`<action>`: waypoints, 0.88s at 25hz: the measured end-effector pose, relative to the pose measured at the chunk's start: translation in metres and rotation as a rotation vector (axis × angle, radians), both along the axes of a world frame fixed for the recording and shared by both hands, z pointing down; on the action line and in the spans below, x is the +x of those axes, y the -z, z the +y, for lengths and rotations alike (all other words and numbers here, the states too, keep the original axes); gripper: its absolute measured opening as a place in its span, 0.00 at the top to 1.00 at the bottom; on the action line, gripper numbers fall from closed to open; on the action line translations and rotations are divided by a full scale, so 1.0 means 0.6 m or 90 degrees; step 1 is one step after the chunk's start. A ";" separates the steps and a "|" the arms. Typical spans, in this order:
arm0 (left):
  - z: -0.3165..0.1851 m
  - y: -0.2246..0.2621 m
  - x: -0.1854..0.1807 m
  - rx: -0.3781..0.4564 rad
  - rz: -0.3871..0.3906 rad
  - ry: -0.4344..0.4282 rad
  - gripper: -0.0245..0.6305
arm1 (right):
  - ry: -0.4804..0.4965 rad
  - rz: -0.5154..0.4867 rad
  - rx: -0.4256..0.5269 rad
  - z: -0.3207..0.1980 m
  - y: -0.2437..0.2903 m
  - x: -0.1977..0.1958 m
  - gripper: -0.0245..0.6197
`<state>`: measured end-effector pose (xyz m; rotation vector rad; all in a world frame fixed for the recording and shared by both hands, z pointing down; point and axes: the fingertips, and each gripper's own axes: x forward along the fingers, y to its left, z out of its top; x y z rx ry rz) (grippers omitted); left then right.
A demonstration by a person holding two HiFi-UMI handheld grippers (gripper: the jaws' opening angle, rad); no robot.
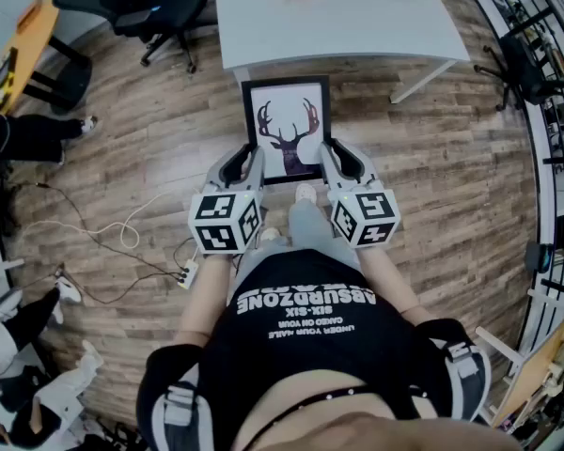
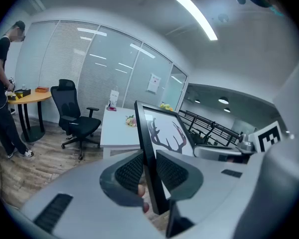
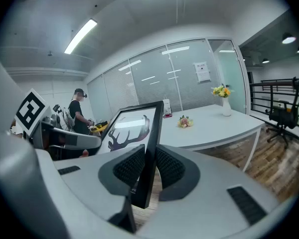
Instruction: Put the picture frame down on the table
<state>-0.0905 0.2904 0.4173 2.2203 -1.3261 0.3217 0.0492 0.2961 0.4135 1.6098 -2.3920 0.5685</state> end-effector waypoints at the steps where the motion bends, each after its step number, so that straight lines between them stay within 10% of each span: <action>1: -0.004 0.001 0.006 0.001 0.000 0.000 0.83 | 0.000 0.000 0.000 -0.004 0.000 0.006 0.83; 22: -0.174 0.023 0.098 0.029 0.001 0.104 0.83 | 0.098 -0.014 0.028 -0.210 0.019 0.097 0.83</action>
